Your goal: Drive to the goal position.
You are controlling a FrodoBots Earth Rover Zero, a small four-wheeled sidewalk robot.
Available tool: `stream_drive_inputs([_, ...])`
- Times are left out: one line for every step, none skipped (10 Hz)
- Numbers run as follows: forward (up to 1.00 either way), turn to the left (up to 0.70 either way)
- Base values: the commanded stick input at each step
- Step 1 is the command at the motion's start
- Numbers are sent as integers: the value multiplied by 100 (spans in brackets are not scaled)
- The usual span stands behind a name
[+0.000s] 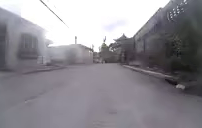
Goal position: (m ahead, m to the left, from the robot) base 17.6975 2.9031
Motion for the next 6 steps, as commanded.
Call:
stream_drive_inputs([100, -10])
stream_drive_inputs([100, 0])
stream_drive_inputs([100, 0])
stream_drive_inputs([100, 0])
stream_drive_inputs([100, 0])
stream_drive_inputs([100, 0])
